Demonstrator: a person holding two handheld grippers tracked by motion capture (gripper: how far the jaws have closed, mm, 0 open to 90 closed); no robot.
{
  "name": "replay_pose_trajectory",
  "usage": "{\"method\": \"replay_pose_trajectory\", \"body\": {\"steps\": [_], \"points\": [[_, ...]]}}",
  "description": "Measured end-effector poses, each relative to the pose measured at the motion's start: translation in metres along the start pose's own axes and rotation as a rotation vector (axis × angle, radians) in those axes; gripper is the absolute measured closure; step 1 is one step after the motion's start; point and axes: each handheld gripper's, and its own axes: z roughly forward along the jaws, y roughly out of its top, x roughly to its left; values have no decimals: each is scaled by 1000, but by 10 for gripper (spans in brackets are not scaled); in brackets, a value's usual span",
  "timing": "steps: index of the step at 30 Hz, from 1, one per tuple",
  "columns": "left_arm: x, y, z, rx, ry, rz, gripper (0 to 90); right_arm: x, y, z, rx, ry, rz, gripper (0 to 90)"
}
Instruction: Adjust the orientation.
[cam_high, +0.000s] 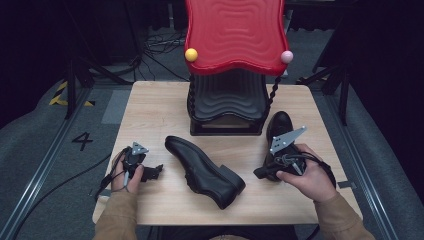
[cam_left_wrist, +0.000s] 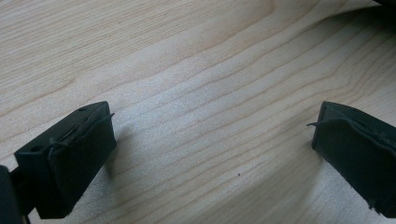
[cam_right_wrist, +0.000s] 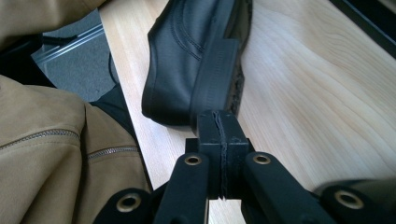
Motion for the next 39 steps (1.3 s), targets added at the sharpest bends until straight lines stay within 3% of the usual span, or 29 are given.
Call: {"method": "replay_pose_trajectory", "body": {"steps": [22, 39], "points": [[0, 0, 0, 1, 0, 1, 0, 8, 18, 60, 89, 17, -31, 900], [0, 0, 0, 0, 0, 1, 0, 9, 17, 68, 124, -20, -41, 900]]}}
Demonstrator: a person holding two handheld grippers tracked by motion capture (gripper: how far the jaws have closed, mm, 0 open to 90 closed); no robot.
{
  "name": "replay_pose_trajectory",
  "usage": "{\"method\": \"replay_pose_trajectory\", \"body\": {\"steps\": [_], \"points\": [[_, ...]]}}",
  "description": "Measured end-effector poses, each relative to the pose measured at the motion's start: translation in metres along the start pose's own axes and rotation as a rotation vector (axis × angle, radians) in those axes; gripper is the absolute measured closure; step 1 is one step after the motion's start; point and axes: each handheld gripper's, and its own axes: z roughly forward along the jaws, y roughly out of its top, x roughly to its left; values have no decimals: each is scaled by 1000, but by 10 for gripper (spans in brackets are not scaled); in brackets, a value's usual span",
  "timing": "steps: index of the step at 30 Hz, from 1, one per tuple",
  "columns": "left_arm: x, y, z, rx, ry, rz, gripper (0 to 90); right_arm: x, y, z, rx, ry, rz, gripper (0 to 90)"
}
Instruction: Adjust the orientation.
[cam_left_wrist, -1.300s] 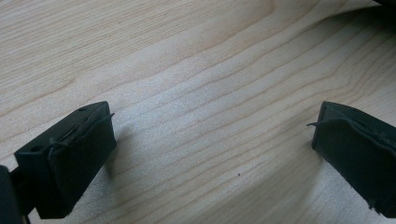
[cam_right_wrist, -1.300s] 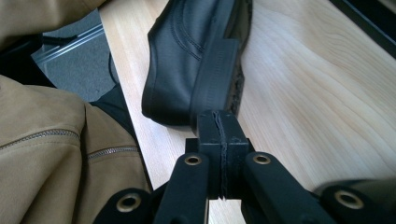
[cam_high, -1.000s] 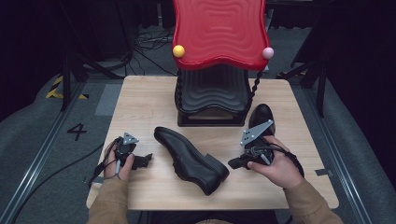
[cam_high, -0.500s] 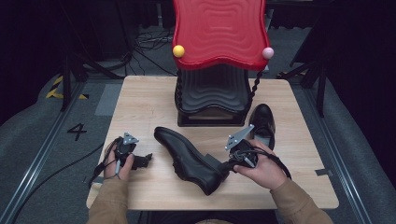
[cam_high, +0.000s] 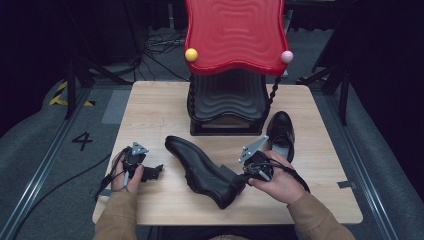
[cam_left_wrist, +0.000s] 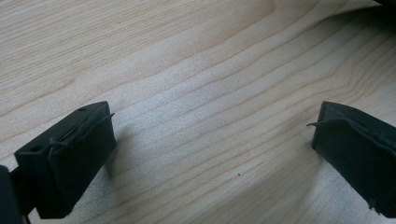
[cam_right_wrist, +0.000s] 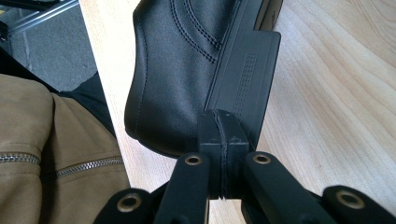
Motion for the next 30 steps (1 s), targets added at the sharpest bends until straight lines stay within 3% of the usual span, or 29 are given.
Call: {"method": "replay_pose_trajectory", "body": {"steps": [7, 15, 21, 26, 28, 30], "points": [[0, 0, 0, 0, 0, -1, 0, -1, -1, -2, -2, -32, -6, 900], [0, 0, 0, 0, 0, 0, 0, -6, -2, -4, -12, -32, 12, 900], [0, 0, 0, 0, 0, 0, 0, -12, -3, -10, -6, -134, 15, 900], [0, 0, 0, -1, 0, -1, 0, -22, -4, -12, 2, -161, 33, 900], [0, 0, 0, 0, 0, -1, 0, -30, -6, -10, 18, -213, 50, 900], [0, 0, 0, -1, 0, -1, 0, -33, -6, -9, 30, -235, 55, 900]]}}
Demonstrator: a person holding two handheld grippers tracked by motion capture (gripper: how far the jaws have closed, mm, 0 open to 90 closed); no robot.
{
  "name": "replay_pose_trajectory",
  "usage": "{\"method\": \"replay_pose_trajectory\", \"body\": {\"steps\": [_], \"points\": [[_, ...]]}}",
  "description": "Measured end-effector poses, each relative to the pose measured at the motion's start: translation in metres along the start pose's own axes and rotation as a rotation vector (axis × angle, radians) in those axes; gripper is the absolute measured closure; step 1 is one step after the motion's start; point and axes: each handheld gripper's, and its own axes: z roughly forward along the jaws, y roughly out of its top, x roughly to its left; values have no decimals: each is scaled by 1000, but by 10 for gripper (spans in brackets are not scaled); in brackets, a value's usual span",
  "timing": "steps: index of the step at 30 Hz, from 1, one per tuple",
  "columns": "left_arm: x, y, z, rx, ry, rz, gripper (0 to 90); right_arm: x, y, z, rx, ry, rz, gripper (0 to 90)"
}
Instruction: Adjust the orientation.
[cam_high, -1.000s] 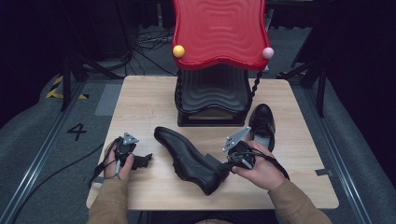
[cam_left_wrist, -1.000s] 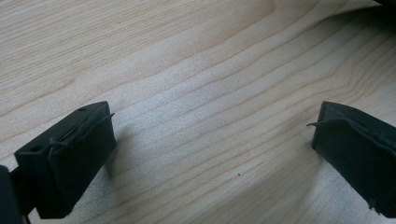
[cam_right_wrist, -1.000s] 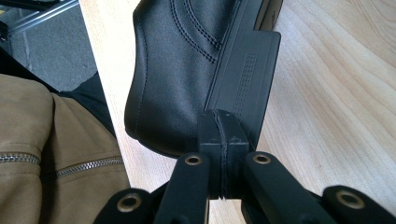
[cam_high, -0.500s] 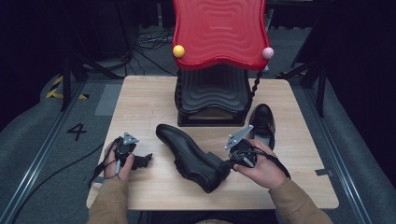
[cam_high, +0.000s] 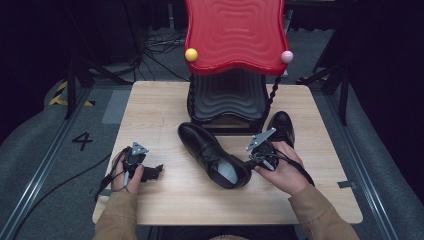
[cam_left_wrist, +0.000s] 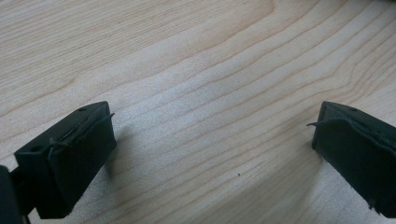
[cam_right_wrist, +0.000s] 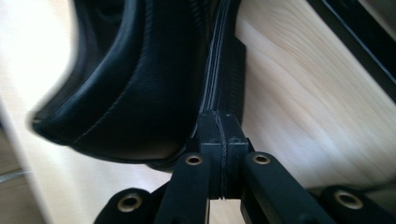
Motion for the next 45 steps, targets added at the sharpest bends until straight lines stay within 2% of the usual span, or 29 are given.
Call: {"method": "replay_pose_trajectory", "body": {"steps": [1, 3, 9, 12, 13, 14, 16, 21, 28, 35, 38, 41, 45], "points": [[0, 0, 0, 0, 0, 0, 0, -3, 0, 3, 10, -16, 1, 900], [0, 0, 0, 0, 0, 0, 0, -9, 0, 6, 10, -14, 28, 900], [0, 0, 0, 0, 0, 1, 0, -19, 2, 15, 40, -37, 67, 900], [0, 0, 0, 0, 0, 0, 0, -23, 3, 23, 78, -89, 79, 900], [0, 0, 0, 0, 0, 0, 0, -23, 3, 23, 78, -89, 79, 900], [0, 0, 0, 0, 0, 0, 0, -27, 4, 27, 113, -140, 73, 900], [0, 0, 0, 0, 0, 0, 0, -31, 2, 32, 129, -126, 94, 899], [0, 0, 0, 0, 0, 0, 0, -31, 2, 31, 127, -128, 93, 890], [0, 0, 0, 0, 0, 1, 0, -33, 1, 14, 92, -136, 98, 844], [0, 0, 0, 1, 0, 0, 0, -27, 9, -23, -6, -106, 69, 788], [0, 0, 0, 0, 0, 0, 0, -20, 15, -34, -41, -57, 42, 760], [0, 0, 0, 0, 0, 0, 0, -11, 22, -36, -50, 7, 2, 717], [0, 0, 0, 0, 0, 0, 0, -1, 29, -27, -24, 57, -48, 665]]}}
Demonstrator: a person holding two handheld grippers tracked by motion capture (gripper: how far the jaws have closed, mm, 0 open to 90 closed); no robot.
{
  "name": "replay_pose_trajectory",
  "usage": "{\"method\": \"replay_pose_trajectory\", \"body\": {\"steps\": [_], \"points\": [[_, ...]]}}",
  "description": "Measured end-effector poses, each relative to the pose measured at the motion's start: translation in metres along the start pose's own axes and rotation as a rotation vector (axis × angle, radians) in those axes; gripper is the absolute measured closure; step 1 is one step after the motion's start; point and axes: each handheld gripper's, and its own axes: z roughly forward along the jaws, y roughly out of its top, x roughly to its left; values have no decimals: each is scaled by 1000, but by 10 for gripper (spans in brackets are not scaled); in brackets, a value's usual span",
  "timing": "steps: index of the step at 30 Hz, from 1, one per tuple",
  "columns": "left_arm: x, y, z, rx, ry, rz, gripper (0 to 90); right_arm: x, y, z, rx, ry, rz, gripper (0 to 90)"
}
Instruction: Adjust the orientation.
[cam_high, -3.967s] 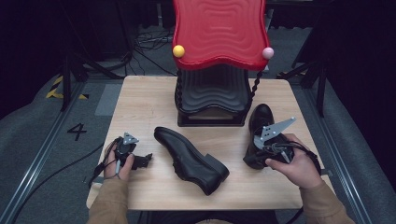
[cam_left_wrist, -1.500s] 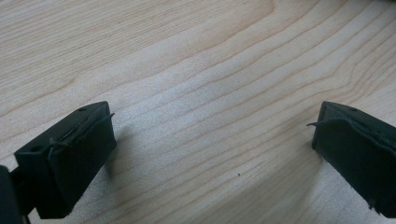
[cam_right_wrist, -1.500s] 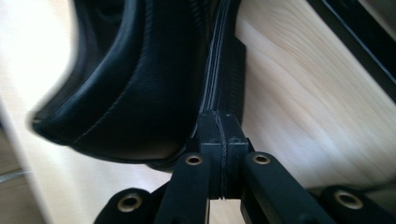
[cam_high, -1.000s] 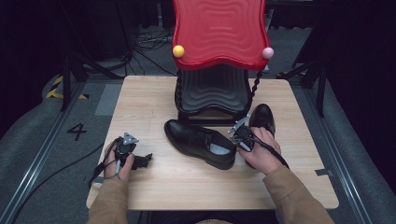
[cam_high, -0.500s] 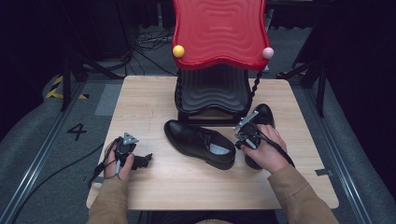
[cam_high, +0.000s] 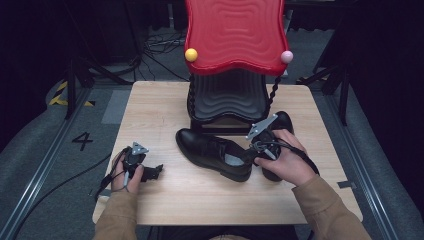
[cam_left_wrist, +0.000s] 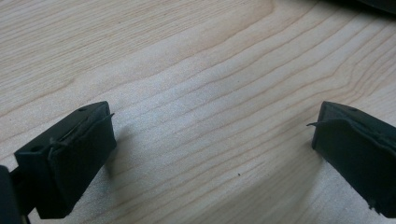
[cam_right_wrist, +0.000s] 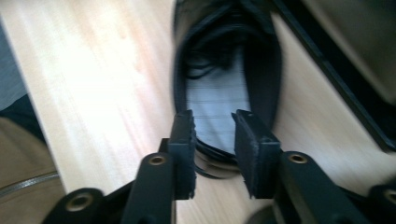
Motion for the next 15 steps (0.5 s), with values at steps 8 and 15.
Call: {"method": "replay_pose_trajectory", "body": {"steps": [8, 15], "points": [[0, 0, 0, 0, 0, 0, 0, 5, 10, 43, 154, 53, -66, 635], [0, 0, 0, 0, 0, 0, 0, 5, 13, 68, 243, 91, -116, 814]]}}
